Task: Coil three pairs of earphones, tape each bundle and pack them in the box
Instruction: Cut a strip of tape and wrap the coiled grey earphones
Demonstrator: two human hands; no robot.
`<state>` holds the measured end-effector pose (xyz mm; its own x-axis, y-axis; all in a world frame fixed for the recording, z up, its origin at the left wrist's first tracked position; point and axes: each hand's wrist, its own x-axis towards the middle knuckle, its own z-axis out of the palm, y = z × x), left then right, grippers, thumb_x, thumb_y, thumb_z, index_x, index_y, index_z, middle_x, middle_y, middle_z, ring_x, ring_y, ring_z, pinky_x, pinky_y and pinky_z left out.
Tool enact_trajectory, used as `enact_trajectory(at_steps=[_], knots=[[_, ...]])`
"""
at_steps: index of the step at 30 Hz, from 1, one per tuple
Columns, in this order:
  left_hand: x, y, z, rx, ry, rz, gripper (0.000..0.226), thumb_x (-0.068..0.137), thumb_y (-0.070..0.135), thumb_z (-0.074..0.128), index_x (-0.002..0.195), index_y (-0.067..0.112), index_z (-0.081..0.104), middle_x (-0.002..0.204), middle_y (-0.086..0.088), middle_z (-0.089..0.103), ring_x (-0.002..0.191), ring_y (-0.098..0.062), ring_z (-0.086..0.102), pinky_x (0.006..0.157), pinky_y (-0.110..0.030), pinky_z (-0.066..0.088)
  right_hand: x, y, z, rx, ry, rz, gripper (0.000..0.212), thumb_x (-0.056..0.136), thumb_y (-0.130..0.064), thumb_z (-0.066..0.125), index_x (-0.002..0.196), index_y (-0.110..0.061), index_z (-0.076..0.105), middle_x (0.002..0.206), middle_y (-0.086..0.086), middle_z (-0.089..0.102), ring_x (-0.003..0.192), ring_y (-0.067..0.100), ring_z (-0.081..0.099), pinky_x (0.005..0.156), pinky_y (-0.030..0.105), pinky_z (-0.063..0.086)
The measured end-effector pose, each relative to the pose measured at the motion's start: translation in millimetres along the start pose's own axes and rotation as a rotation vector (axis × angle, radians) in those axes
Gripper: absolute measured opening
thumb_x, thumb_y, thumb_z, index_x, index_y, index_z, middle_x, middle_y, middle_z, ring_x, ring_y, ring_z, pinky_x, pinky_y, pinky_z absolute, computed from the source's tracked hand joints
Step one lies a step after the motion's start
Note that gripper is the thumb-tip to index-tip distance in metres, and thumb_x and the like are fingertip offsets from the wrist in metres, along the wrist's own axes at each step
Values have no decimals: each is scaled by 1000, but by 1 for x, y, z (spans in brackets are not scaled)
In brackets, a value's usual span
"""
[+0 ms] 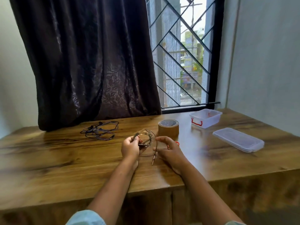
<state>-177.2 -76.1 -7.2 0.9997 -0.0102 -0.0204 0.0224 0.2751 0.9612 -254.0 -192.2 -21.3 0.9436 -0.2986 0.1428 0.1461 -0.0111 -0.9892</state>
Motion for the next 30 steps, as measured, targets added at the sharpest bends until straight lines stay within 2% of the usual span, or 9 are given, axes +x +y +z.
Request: enact_trajectory(at_steps=[4,6,10,16,18,22,26,28,30], knots=[[3,-5,-6,-18,-4,-30,14,98,11,46,88,9,56,89,-12,62,76,-22,62,56,-31,53,-1,3,3,-242,72,-162,29,79,9,68,100,-12,68,119,1,53,87,9,65,68,16,55],[1,-6,-9,-62,-21,-46,12,98,11,46,93,8,56,86,-10,62,75,-22,62,53,-29,55,0,4,6,-368,72,-263,24,78,8,70,98,-7,70,110,-2,54,83,8,64,69,13,53],[-3,-6,-12,-104,-54,-48,15,98,12,45,87,11,55,85,-9,63,75,-20,62,57,-30,52,0,7,14,-618,60,-456,20,79,-1,72,98,-7,72,101,-7,56,90,5,59,76,7,49],[-6,-4,-14,-156,-111,-50,20,99,8,41,87,10,57,81,-10,64,71,-21,61,60,-31,51,6,12,21,-817,1,-671,12,87,-12,67,98,-18,69,99,-6,65,93,4,57,81,15,49],[-5,-5,-14,-152,-138,-66,19,99,10,41,90,10,57,84,-11,63,72,-21,60,64,-33,50,9,12,22,-806,28,-672,13,87,-11,66,97,-19,68,96,-6,66,90,4,57,79,17,49],[-2,-4,-17,-242,-176,-116,19,100,13,39,110,8,54,91,-11,63,80,-21,60,69,-35,50,14,10,22,-634,61,-586,12,87,-5,65,93,-15,65,81,-4,65,74,6,61,65,19,52],[-4,-4,-17,-244,-240,-94,22,101,11,35,100,8,56,90,-11,63,78,-19,60,67,-32,49,18,10,28,-572,107,-522,9,83,-7,69,86,-14,64,69,2,59,61,8,53,57,20,47],[-6,-4,-17,-229,-272,-65,25,101,8,33,97,9,58,88,-10,65,76,-19,61,65,-29,50,20,10,34,-599,114,-511,7,83,-12,70,84,-16,65,69,-5,60,64,6,56,60,19,48],[-6,-5,-17,-224,-277,-45,26,100,8,33,103,8,58,89,-9,65,78,-18,62,64,-26,52,20,9,41,-625,125,-513,2,85,-15,69,85,-15,67,73,-7,62,68,4,58,61,14,47]])
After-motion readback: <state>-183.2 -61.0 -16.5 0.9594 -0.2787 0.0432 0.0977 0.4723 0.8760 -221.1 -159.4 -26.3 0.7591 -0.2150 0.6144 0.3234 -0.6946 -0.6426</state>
